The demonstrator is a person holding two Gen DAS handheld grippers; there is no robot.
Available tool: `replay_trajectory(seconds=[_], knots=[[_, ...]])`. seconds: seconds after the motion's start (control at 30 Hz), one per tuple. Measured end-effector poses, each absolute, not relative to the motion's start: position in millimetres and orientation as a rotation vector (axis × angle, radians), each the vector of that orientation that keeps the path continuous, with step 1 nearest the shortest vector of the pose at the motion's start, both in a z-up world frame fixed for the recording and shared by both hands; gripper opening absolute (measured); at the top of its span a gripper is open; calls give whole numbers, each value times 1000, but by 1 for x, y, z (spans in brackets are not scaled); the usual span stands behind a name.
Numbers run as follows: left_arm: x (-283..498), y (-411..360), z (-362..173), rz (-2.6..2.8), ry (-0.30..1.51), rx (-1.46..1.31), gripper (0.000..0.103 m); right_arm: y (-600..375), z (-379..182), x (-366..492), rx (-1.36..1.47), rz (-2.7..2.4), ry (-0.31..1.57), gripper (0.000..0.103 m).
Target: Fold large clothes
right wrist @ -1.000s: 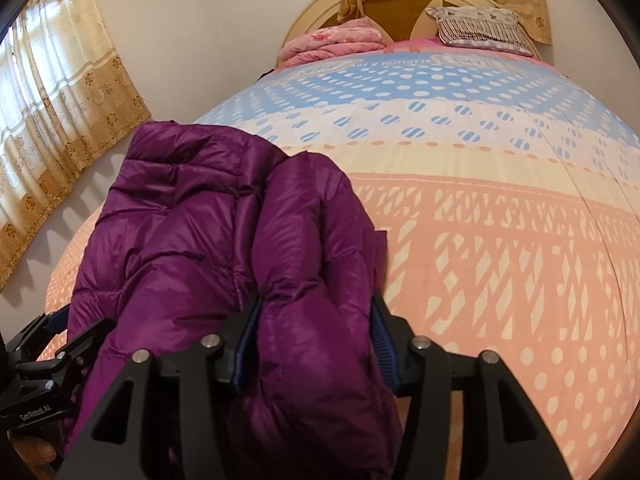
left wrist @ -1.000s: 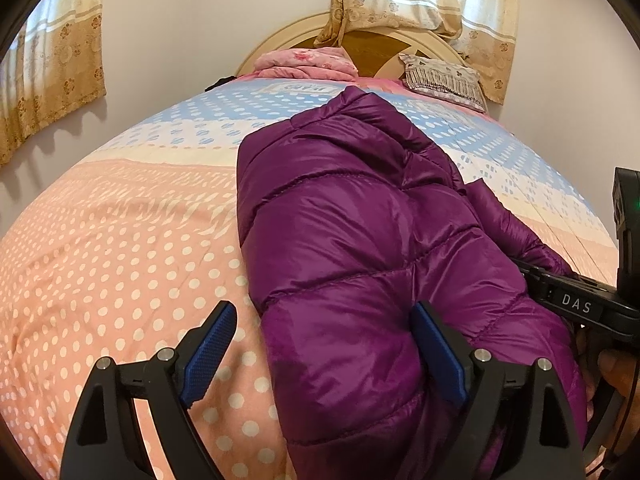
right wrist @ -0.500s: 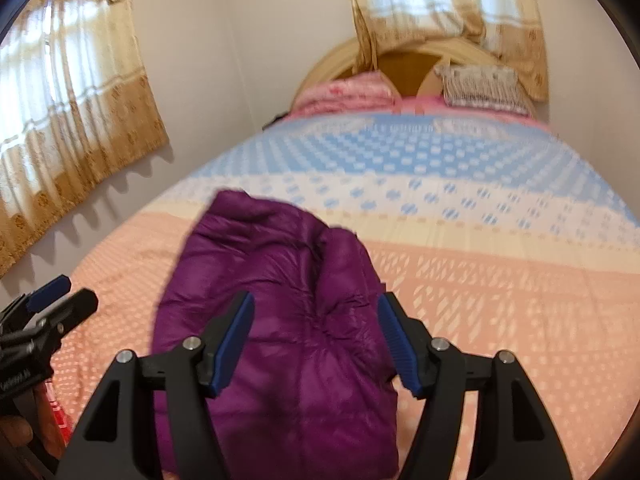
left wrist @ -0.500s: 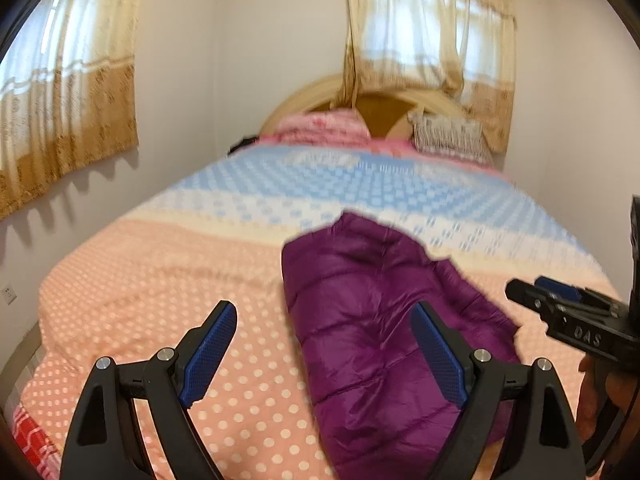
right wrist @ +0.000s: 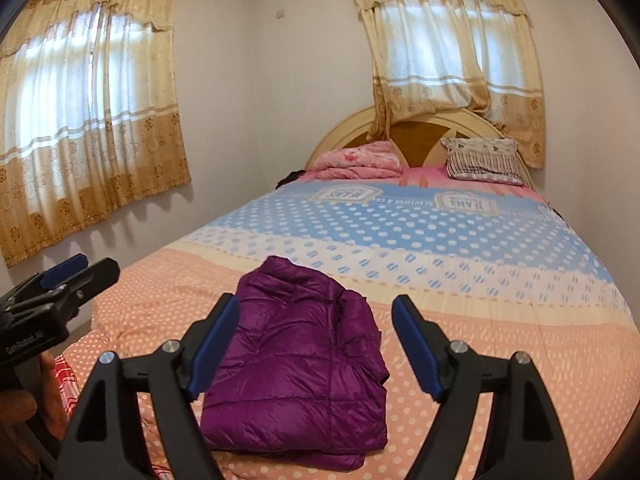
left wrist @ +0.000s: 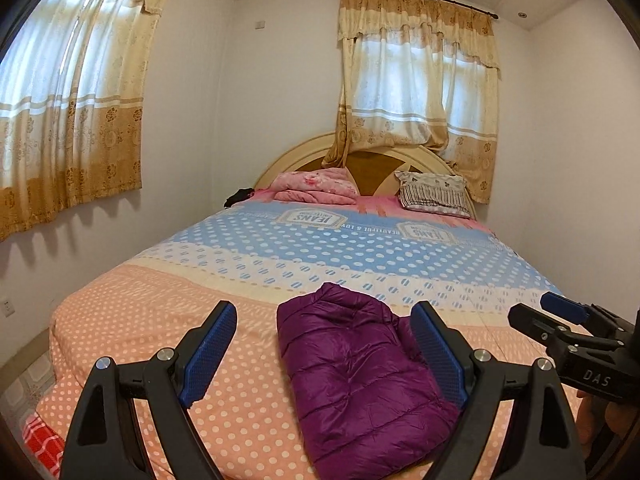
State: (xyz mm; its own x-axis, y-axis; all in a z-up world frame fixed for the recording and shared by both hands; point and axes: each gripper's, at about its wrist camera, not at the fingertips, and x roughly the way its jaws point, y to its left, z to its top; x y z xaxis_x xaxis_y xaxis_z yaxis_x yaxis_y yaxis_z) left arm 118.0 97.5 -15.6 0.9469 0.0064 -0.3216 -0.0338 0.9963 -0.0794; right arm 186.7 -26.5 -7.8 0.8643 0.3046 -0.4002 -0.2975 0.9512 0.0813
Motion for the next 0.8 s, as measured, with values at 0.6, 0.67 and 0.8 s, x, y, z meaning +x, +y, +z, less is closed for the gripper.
replay_trajectory(seconds=[0.6,0.67,0.8], knots=[[116,108,-18,40,322,-112,89,-25,-11,175,20,339,430,82],[116,107,-19,40,325,-109,89,-26,-11,175,20,339,430,82],[117,107,-20,40,329,-107,89,-26,-13,173,25,339,432,82]])
